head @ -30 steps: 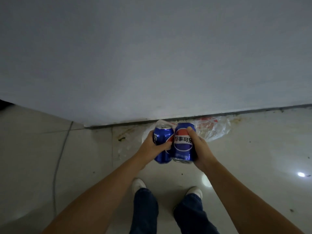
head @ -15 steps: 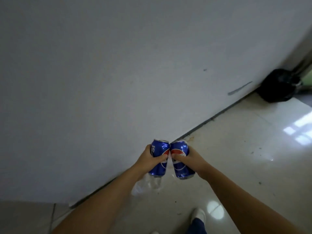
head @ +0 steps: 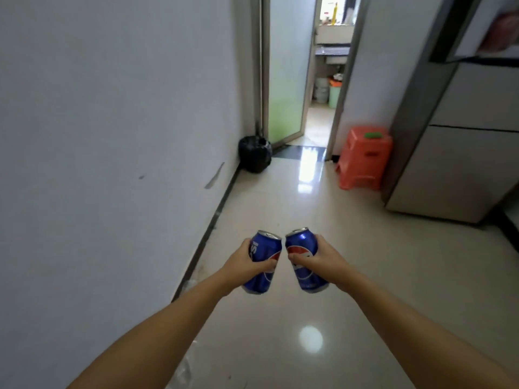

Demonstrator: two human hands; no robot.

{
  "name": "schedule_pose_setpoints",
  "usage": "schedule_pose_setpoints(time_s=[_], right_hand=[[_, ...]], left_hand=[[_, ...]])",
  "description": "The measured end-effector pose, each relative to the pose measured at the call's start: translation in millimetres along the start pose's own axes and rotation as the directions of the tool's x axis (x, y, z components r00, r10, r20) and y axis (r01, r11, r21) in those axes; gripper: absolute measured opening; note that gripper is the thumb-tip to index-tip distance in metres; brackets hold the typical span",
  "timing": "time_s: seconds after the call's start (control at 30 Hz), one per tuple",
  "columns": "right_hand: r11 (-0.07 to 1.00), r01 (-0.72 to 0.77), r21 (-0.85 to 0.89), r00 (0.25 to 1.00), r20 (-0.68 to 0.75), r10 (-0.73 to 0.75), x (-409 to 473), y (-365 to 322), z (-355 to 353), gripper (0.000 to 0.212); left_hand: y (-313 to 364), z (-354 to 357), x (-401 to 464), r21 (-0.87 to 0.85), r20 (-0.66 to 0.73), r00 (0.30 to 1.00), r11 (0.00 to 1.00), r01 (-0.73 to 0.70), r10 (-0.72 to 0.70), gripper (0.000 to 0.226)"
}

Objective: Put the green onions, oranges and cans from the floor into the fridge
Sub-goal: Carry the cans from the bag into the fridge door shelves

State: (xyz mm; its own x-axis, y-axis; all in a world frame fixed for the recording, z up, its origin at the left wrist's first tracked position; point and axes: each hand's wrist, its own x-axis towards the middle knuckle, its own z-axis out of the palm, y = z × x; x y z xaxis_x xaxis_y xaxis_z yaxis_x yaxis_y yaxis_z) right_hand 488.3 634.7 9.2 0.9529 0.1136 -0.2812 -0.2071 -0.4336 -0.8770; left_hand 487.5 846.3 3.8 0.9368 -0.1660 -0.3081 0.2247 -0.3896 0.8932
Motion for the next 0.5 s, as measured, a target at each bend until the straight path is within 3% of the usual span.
schedule_pose_setpoints(time_s=[0.3, 0.5], right_hand=[[0.984, -0.125, 0.13, 0.948, -0.278, 0.157, -133.9, 140.9, -211.6, 0.066], [0.968, -0.186, 0.167, 0.874, -0.422, 0.241, -220.1, 212.8, -343.2, 0.061]], left_hand=[[99.0, 257.3, 11.5, 0.016, 0.29, 0.951, 0.993, -0.119, 0.109, 0.059], [169.4, 416.5, 0.4, 0.025, 0.479, 0.862, 0.979, -0.202, 0.165, 0.056]])
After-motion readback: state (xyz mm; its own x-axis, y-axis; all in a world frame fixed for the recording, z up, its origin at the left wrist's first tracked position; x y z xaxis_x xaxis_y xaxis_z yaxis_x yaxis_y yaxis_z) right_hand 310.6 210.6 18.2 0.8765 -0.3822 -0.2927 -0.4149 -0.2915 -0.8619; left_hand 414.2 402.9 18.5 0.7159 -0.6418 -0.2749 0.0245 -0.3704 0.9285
